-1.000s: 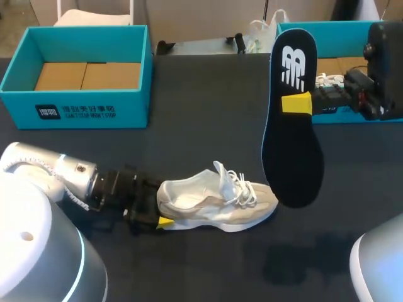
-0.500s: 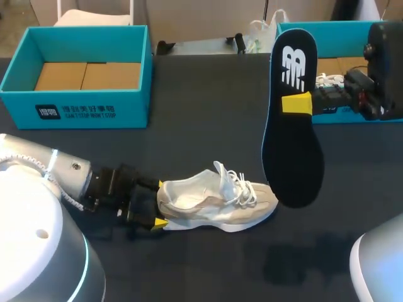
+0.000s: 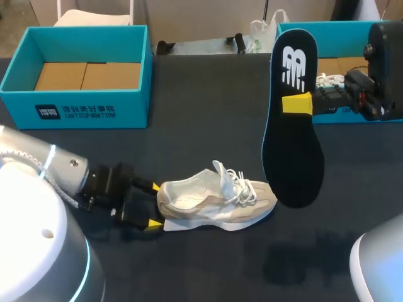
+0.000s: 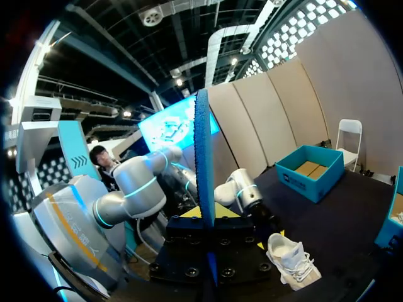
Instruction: Take the shoe out of the shoebox, open the shoe tongue, remove and reinsert the insole, then place the shoe into the shoebox
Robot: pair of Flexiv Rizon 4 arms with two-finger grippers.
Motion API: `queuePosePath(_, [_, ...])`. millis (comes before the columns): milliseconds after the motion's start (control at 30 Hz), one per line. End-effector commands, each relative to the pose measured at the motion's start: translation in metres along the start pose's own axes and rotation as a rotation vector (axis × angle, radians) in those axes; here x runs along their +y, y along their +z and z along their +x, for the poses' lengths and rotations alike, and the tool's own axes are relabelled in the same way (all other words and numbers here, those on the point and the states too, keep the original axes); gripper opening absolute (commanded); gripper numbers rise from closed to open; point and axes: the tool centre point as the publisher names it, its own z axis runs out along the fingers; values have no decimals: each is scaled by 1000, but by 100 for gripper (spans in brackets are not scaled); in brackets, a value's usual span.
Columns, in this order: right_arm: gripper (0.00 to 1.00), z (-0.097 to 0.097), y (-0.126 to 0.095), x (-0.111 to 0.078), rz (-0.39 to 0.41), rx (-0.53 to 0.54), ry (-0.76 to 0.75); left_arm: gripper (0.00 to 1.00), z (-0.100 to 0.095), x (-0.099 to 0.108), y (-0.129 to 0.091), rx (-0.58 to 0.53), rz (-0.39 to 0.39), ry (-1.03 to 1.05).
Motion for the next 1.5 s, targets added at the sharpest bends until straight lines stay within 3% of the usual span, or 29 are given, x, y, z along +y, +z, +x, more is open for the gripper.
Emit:
queuePosePath(33, [0,-1,2,1,3,1,2,100,2,-9,-15,34,-142,-22])
queuePosePath(67, [0,-1,2,1,3,1,2,100,2,-9,-17,44,-194,-34])
queuePosePath(700, [0,-1,2,1,3,1,2,100,4,-14,-16,54,-199,-6])
queuePosePath(933, [0,-1,2,1,3,1,2,100,13,-28,-17,64,-389,-42])
queuePosePath(1067, [0,-1,2,1,3,1,2,100,16,-32,-23,59,-451,-64])
queuePosePath(1200, [0,-1,2,1,3,1,2,100,15,-36,-27,35,-585,-73])
queuePosePath(1300, [0,-1,2,1,3,1,2,100,14,-39,-33,13,-630,-70])
queuePosePath(1333, [0,-1,2,1,3,1,2,100,14,-40,-35,-19,-705,-92])
queuePosePath(1400, [0,-1,2,1,3,1,2,100,13,-40,-36,-38,-711,-91])
queuePosePath(1500, [0,-1,2,1,3,1,2,100,8,-43,-37,-50,-801,-135])
